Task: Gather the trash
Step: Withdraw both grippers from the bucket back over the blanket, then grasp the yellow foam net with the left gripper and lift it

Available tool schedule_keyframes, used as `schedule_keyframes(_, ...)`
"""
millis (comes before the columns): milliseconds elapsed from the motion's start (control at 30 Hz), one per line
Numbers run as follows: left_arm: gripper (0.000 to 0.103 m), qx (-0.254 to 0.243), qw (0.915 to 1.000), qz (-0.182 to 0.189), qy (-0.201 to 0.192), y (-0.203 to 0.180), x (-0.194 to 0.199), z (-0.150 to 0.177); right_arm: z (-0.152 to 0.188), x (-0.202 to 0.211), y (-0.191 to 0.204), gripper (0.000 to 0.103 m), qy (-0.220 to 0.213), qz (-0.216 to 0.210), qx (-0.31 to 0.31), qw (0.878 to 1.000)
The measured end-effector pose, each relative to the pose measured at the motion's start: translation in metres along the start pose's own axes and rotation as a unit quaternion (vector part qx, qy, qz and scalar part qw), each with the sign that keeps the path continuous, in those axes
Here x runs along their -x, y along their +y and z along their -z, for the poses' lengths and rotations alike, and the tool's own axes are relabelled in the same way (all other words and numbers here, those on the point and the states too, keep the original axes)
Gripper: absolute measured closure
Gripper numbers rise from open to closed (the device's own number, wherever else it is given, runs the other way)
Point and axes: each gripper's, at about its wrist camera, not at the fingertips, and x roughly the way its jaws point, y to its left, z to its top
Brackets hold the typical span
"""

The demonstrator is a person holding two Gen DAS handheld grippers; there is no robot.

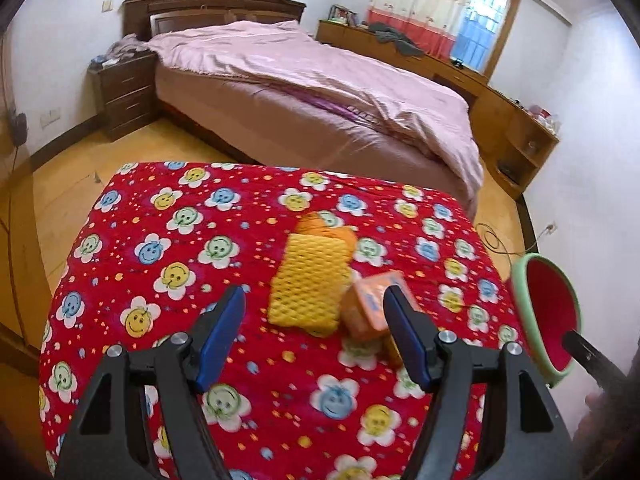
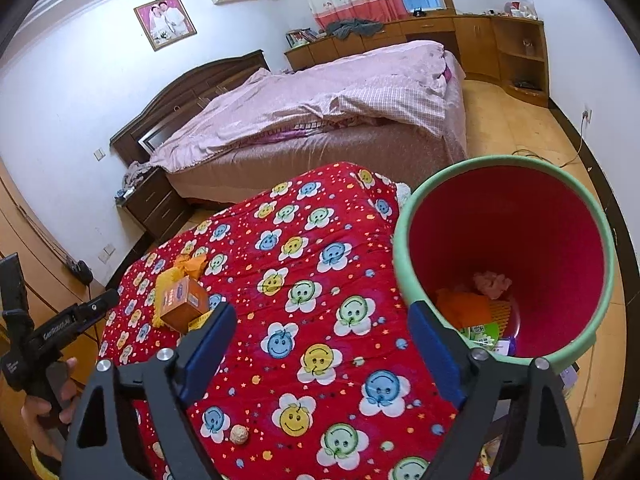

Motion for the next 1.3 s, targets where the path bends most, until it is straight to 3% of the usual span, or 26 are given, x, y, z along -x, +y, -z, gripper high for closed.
schedule_keyframes(100, 0.032, 0.008, 0.9999, 0.002, 0.010, 0.008, -0.017, -0.002, 0.001, -0.009, 0.002, 0.013, 0.005, 0.003, 0.001, 1.000)
schedule_keyframes(233, 0.032, 0.021, 0.9993, 0.009, 0.028, 0.015, -0.043, -0.005, 0.002, -0.020, 0.005, 0.005, 0.006, 0.004, 0.004, 1.000)
schedule_keyframes(500, 0.032, 0.032, 0.9977, 0.014, 0.058, 0.018, -0.081, -0.003, 0.002, -0.035, 0.004, 0.002, 0.014, 0.013, 0.014, 1.000)
schedule_keyframes(600, 0.032, 0.031, 0.9967, 0.009, 0.075, 0.017, -0.092, 0.003, 0.002, -0.038, 0.002, 0.001, 0.007, 0.019, 0.014, 1.000)
schedule_keyframes(733, 0.033, 0.018, 0.9974, -0.008, 0.069, 0.012, -0.092, 0.007, 0.002, -0.040, 0.001, 0.000, 0.001, 0.020, 0.015, 1.000)
schedule_keyframes(800, 0.039, 0.016, 0.9976, -0.014, 0.067, 0.011, -0.092, 0.008, 0.002, -0.039, 0.003, 0.000, -0.005, 0.020, 0.020, 1.000)
schedule_keyframes(967, 0.078, 0.006, 0.9978, -0.006, 0.066, 0.009, -0.087, 0.012, 0.003, -0.040, 0.012, 0.000, -0.011, 0.027, 0.043, 0.999)
schedule_keyframes(1033, 0.086, 0.017, 0.9974, 0.011, 0.069, 0.012, -0.085, 0.013, 0.004, -0.041, 0.016, 0.000, -0.012, 0.023, 0.049, 0.998)
schedule_keyframes(1300, 0.088, 0.037, 0.9989, 0.005, 0.029, 0.025, -0.049, 0.016, 0.005, -0.046, 0.036, 0.000, 0.006, -0.009, 0.060, 0.998)
